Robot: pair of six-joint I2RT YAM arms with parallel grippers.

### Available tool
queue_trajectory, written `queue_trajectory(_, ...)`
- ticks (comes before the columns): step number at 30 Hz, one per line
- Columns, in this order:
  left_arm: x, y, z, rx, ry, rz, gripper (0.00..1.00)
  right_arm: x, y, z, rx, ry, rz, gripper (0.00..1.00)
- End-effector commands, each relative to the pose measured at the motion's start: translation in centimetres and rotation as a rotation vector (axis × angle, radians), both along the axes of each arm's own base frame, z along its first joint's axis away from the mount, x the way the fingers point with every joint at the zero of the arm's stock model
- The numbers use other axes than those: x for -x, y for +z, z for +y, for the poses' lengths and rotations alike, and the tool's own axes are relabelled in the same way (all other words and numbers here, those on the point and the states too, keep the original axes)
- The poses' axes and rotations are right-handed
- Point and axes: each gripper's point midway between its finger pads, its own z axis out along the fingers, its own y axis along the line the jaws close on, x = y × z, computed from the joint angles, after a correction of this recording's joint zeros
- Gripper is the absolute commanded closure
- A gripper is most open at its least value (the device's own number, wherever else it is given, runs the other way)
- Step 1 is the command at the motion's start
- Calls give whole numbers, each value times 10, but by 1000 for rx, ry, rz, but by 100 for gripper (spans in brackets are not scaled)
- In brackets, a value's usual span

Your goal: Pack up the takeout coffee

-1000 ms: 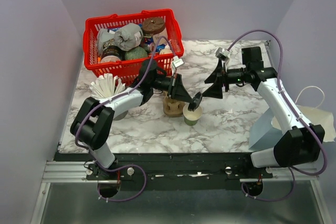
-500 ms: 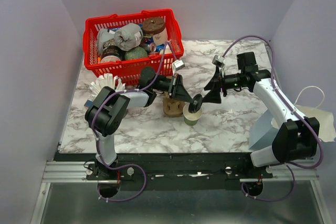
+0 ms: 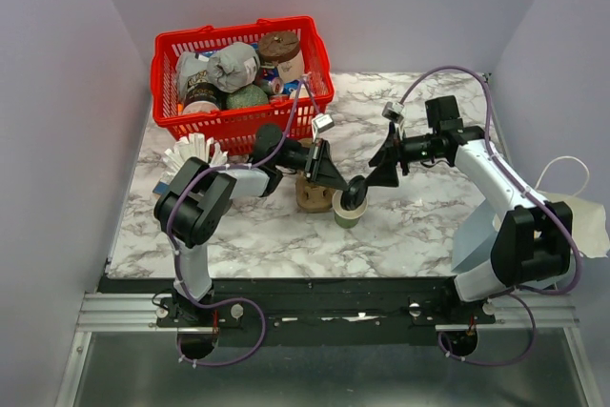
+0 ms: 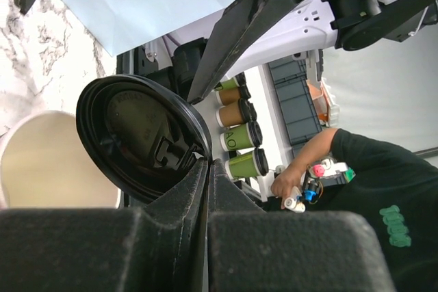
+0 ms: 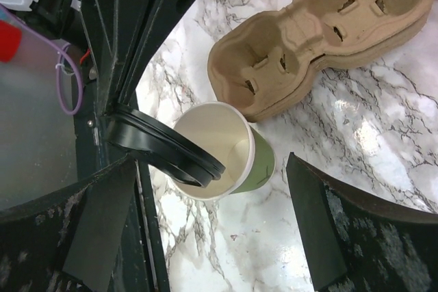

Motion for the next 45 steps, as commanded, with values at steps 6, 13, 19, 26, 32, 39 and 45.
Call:
queue_trajectory(6, -2, -21, 4, -32, 26, -3, 89, -10, -11, 2, 0, -15, 15, 0)
queue_trajectory(13, -6, -28, 6, -51, 48, 11, 85, -16, -14, 1, 13, -33, 9, 0)
queue_trajectory(19, -12, -30, 10, -58, 73, 5, 83, -19, -16, 1, 22, -47, 8, 0)
queue_trajectory(26, -20, -38, 14, -100, 103, 6, 80, -22, -21, 2, 36, -47, -3, 0)
queue_trajectory(32, -24, -46, 19, -237, 126, -155, 73, -22, -18, -5, 85, -34, -145, 0)
queue_trajectory(39, -26, -47, 37, -369, 72, -580, 65, -28, 13, -18, 147, -118, -277, 0)
queue_trajectory(45, 1, -53, 45, -404, -79, -887, 59, -56, 41, -35, 183, -386, -222, 0)
